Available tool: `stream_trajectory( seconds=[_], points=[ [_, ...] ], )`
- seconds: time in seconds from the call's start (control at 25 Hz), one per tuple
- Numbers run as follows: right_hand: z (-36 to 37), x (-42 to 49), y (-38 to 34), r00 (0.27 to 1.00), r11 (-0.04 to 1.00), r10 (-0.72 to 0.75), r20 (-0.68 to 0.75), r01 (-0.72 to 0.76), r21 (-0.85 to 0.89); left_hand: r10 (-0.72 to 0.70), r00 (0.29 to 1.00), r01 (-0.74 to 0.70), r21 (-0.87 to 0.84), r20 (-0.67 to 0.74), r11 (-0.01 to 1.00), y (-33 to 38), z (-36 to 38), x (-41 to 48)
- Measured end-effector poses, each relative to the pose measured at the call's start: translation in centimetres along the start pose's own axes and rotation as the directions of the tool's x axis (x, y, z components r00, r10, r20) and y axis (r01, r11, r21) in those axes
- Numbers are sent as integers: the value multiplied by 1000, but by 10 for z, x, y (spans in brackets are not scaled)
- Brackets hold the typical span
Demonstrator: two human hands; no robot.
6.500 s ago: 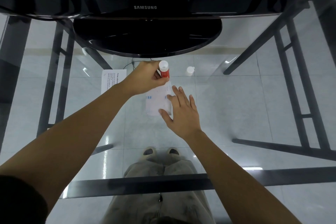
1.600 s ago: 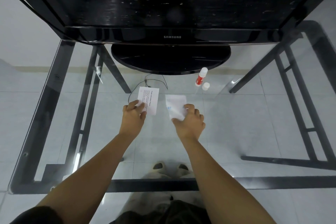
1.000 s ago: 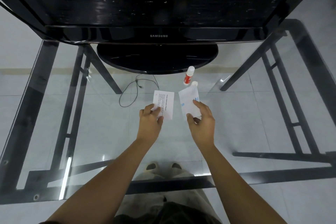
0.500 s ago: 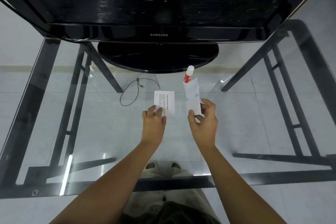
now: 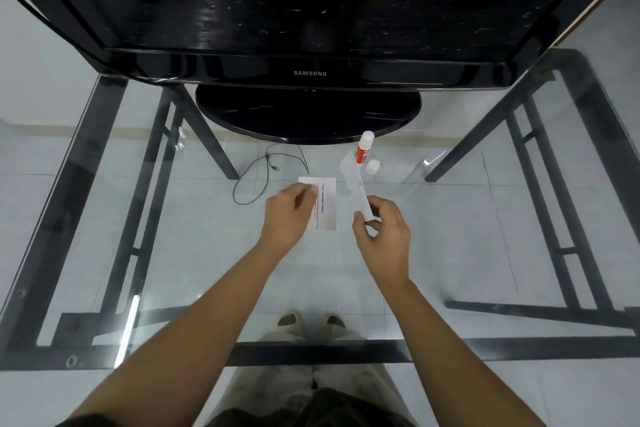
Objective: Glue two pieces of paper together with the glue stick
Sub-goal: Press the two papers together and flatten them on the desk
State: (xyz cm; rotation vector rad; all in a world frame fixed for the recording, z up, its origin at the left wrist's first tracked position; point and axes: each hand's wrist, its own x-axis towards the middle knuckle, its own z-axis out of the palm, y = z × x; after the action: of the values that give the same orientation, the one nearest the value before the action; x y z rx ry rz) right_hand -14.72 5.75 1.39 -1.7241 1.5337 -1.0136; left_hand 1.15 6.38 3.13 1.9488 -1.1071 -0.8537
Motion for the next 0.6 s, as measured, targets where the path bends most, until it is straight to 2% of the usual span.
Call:
stream_trajectory(
  seconds=[0.08,0.16,0.24,0.32,0.4,0.48,0.56,0.6],
  points=[
    [6,0,-1,993,991,-121,12,122,-52,-114,975,154,-219,189,963,24,-15,9],
    [12,1,-5,975,970,-217,49,221,-100,-117,950,177,-189,289,966,39,-19,14],
    [19,0,-7,951,941,-294,100,306,-144,-142,952,187,-146,272,971,43,-18,17],
    [23,-1,-10,949,948,-261,179,287,-137,-187,962,227,-204,197,952,39,-18,23],
    [22,-2,-14,974,995,-86,211,95,-33,-237,956,273,-223,176,936,27,-23,28],
    [20,3,-15,979,977,162,125,-177,120,-278,924,345,-253,264,904,11,-26,30],
    [20,13,-11,898,867,414,148,-439,237,-288,883,403,-285,370,869,-2,-26,25],
    [23,17,-7,855,818,477,203,-517,253,-286,870,416,-287,401,863,-7,-25,22]
  ],
)
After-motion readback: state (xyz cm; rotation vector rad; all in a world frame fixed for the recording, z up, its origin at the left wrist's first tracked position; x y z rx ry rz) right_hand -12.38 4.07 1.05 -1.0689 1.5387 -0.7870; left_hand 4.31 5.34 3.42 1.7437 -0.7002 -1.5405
